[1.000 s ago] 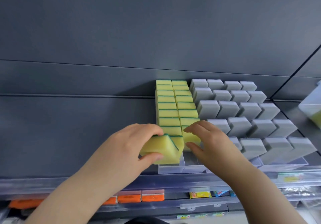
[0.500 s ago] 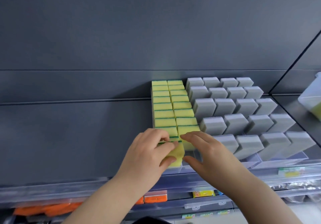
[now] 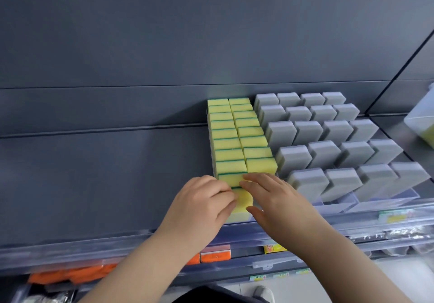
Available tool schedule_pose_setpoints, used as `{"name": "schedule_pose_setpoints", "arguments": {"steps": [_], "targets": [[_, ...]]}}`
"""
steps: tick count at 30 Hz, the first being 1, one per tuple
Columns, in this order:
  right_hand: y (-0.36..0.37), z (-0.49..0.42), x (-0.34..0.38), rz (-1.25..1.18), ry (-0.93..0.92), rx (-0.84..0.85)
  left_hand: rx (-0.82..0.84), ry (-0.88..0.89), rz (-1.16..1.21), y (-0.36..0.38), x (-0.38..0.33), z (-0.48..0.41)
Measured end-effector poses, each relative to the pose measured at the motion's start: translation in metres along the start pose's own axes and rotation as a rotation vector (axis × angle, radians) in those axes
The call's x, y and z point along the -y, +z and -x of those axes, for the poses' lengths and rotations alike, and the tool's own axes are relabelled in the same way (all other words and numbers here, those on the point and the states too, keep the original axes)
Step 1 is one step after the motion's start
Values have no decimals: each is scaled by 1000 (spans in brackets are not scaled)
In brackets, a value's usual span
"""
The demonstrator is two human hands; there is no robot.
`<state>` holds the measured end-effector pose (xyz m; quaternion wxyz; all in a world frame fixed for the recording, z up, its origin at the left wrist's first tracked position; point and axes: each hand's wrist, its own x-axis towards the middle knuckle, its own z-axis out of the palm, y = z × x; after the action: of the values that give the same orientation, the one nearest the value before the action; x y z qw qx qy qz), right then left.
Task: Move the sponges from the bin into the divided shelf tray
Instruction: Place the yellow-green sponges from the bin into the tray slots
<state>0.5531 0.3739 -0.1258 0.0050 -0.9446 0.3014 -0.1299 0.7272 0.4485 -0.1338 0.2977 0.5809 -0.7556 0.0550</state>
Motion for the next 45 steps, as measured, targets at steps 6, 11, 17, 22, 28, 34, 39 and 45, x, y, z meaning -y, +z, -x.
{"name": "schedule_pose_setpoints", "arguments": {"steps": [6, 11, 17, 22, 28, 34, 39, 45], "targets": [[-14, -2, 2, -74, 78, -54, -29, -91, -141, -28, 7, -17], [-47, -2, -12, -163, 170, -200, -34, -58, -199, -36, -14, -44], [-90, 49, -54, -134, 298, -274, -35, 29, -228, -18, -85, -81], [-122, 161, -101, -97, 447, -306, -2, 112, -149, 23, -186, -99], [-137, 320, -154, -140, 732, -271, 71, 190, -1, 102, -307, -101], [-140, 427, -184, -182, 975, -180, 224, 261, 37, 167, -390, -99], [-140, 463, -223, -222, 1046, -186, 276, 342, 59, 199, -432, -121], [-149, 459, -307, -206, 1016, -192, 188, 375, 91, 242, -457, -197]]}}
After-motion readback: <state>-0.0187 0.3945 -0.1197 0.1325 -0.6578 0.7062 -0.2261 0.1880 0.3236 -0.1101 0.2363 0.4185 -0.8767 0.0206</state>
